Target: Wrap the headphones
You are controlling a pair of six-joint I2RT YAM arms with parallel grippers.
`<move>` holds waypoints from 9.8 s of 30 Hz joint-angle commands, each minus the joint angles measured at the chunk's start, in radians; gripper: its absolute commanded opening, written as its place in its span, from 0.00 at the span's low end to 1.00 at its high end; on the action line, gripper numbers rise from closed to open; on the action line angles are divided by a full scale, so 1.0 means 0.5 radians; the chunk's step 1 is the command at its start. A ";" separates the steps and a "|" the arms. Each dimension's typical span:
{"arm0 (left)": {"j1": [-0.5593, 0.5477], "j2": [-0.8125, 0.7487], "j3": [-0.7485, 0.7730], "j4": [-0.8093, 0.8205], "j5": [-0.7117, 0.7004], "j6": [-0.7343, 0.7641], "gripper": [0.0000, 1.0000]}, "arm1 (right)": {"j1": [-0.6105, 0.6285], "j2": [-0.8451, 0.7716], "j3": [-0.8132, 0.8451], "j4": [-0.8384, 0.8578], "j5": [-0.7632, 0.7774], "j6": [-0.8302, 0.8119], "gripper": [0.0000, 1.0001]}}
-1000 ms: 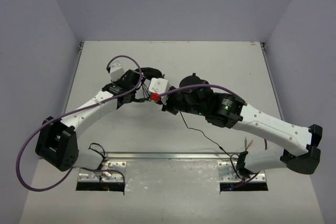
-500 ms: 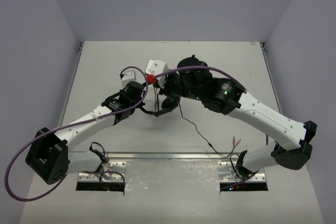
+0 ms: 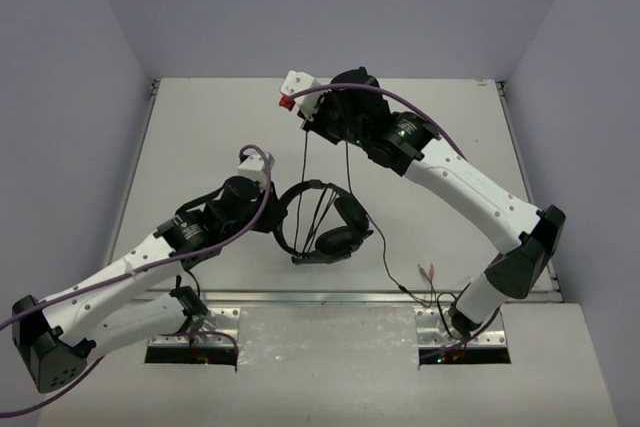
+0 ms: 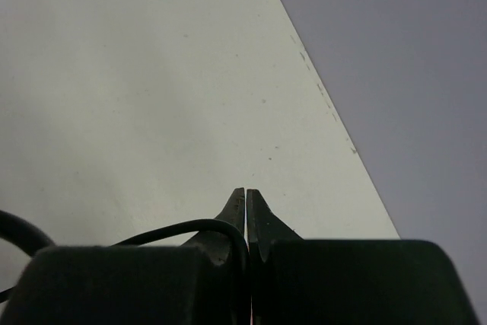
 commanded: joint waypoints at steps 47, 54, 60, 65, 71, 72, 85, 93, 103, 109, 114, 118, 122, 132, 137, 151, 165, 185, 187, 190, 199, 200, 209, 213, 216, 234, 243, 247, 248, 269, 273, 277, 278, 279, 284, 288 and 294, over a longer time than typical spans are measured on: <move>-0.102 -0.296 0.073 0.025 0.415 0.418 0.00 | -0.489 -0.032 -0.290 0.334 -0.371 0.252 0.01; -0.102 -0.249 0.239 -0.126 0.272 0.498 0.00 | -0.492 -0.139 -0.357 0.365 -0.426 0.225 0.01; -0.102 -0.280 0.196 -0.135 0.320 0.468 0.00 | -0.538 -0.127 -0.404 0.460 -0.420 0.237 0.01; -0.102 -0.197 0.221 -0.169 0.308 0.446 0.00 | -0.547 -0.194 -0.471 0.509 -0.396 0.243 0.01; -0.102 -0.078 0.294 -0.248 0.216 0.446 0.00 | -0.581 -0.219 -0.542 0.534 -0.399 0.179 0.01; -0.102 -0.053 0.304 -0.255 0.210 0.455 0.01 | -0.584 -0.213 -0.539 0.527 -0.399 0.173 0.01; -0.102 0.017 0.481 -0.362 0.106 0.504 0.00 | -0.673 -0.253 -0.643 0.573 -0.405 0.102 0.01; -0.102 0.088 0.598 -0.506 0.001 0.446 0.00 | -0.811 -0.409 -0.818 0.705 -0.466 0.258 0.01; -0.102 0.069 1.015 -0.249 0.069 0.415 0.00 | -0.839 -0.565 -1.305 1.152 -1.029 0.757 0.14; -0.102 0.201 1.371 -0.190 0.026 0.409 0.00 | -0.808 -0.486 -1.600 1.962 -1.371 1.377 0.19; -0.102 0.352 1.827 -0.294 -0.154 0.284 0.00 | -0.545 -0.195 -1.585 2.355 -1.326 1.587 0.17; -0.102 0.615 2.168 -0.570 -0.578 0.061 0.00 | -0.388 0.090 -1.603 2.668 -1.285 1.676 0.07; -0.099 0.778 2.340 -0.663 -1.142 -0.066 0.00 | -0.302 0.302 -1.569 2.788 -1.319 1.798 0.03; 0.633 1.541 3.046 -0.975 -1.103 -0.194 0.00 | -0.100 0.058 -2.207 3.016 -1.129 1.888 0.01; 0.867 1.708 3.099 -1.000 -1.081 -0.309 0.00 | 0.149 -0.160 -2.244 2.605 -0.911 1.658 0.01; 1.128 1.631 2.019 -0.479 -1.223 -0.214 0.00 | 0.631 -0.820 -1.454 0.838 -0.083 0.811 0.01; 1.392 1.809 2.209 -0.574 -0.523 -0.318 0.00 | 0.842 -0.971 -1.278 0.298 0.012 0.529 0.01; 0.028 0.702 0.419 0.416 -1.438 -0.067 0.00 | 0.426 -0.182 0.563 -0.381 0.224 0.068 0.01; -0.102 0.494 0.255 0.616 -1.398 0.191 0.00 | 0.282 -0.185 0.569 -0.369 0.221 0.074 0.01; -0.222 0.206 0.031 0.776 -1.138 0.317 0.01 | 0.098 -0.213 0.490 -0.310 0.206 0.071 0.01; -0.473 -0.041 0.250 0.195 -0.704 0.284 0.00 | -0.433 -0.231 0.241 -0.068 0.029 -0.012 0.01; -0.476 -0.041 0.291 0.123 -0.653 0.274 0.00 | -0.476 -0.225 0.222 -0.050 -0.006 0.019 0.01; -0.476 -0.234 0.677 -0.316 -0.646 0.244 0.00 | -0.605 -0.246 -0.299 0.229 -0.245 0.301 0.01; -0.476 -0.197 0.932 -0.347 -0.649 0.231 0.00 | -0.605 -0.344 -0.678 0.456 -0.637 0.622 0.01; -0.476 -0.109 1.138 -0.353 -0.719 0.149 0.00 | -0.581 -0.501 -1.067 0.836 -1.151 0.927 0.01; -0.476 0.336 2.098 -0.770 -1.324 -0.391 0.00 | -0.001 -0.241 -1.934 2.920 -1.316 1.878 0.10; -0.476 0.447 2.288 -0.945 -1.572 -0.447 0.00 | 0.131 -0.075 -1.934 2.933 -1.199 1.845 0.01; -0.473 0.606 2.521 -1.177 -1.863 -0.502 0.00 | 0.158 -0.102 -2.035 2.936 -1.187 1.829 0.05; -0.470 0.643 2.570 -1.205 -1.891 -0.502 0.00 | 0.174 -0.121 -2.051 2.911 -1.175 1.817 0.06; 0.462 1.288 2.041 -0.718 -1.484 -0.330 0.00 | 1.061 -0.811 -1.831 1.335 0.172 0.983 0.01; 0.459 1.110 1.594 -0.519 -1.316 -0.471 0.00 | 1.033 -0.774 -1.598 1.071 0.138 0.799 0.01; 0.395 0.901 1.188 -0.197 -1.100 -0.496 0.00 | 0.886 -0.728 -1.401 0.762 -0.012 0.691 0.01; 0.352 0.874 1.133 -0.175 -1.115 -0.505 0.00 | 0.822 -0.713 -1.349 0.694 -0.055 0.667 0.01; 0.261 0.843 1.047 -0.154 -1.137 -0.499 0.00 | 0.797 -0.673 -1.233 0.620 -0.095 0.597 0.01; 0.091 0.803 0.755 0.100 -1.036 -0.331 0.00 | 0.693 -0.581 -0.907 0.187 -0.070 0.293 0.01; 0.085 0.705 0.387 0.625 -0.540 -0.042 0.00 | 0.533 -0.578 -0.815 0.055 -0.040 0.127 0.01; 0.076 0.613 0.141 0.791 -0.260 0.099 0.00 | 0.410 -0.624 -0.815 -0.046 0.049 -0.008 0.01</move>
